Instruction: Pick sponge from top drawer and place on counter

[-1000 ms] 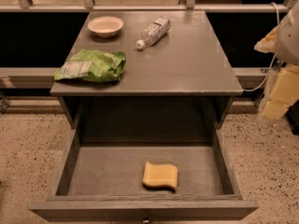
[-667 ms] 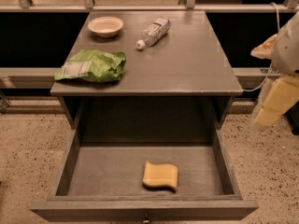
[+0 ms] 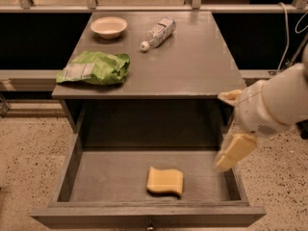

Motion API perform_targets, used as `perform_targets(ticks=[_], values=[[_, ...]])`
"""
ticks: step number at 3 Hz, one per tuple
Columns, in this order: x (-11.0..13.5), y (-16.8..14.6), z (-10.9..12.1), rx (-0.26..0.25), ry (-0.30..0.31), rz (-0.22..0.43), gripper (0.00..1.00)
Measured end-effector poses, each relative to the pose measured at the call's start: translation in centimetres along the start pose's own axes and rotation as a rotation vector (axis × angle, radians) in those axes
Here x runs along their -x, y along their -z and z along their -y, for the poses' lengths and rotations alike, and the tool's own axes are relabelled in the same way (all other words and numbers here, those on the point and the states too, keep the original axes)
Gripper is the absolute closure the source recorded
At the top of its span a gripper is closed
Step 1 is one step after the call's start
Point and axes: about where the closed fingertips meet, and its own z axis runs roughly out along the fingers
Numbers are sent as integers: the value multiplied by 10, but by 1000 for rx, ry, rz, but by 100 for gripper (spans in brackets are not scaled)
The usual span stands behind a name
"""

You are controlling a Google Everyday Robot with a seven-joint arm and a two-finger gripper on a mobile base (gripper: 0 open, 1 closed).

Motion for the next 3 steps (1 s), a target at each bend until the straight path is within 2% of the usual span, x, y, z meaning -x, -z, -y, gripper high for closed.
perform_targets(ticks=[1,3], values=[[10,-53,-12,-3,20,64,0],[5,-59,-17,-17,3,66,0]])
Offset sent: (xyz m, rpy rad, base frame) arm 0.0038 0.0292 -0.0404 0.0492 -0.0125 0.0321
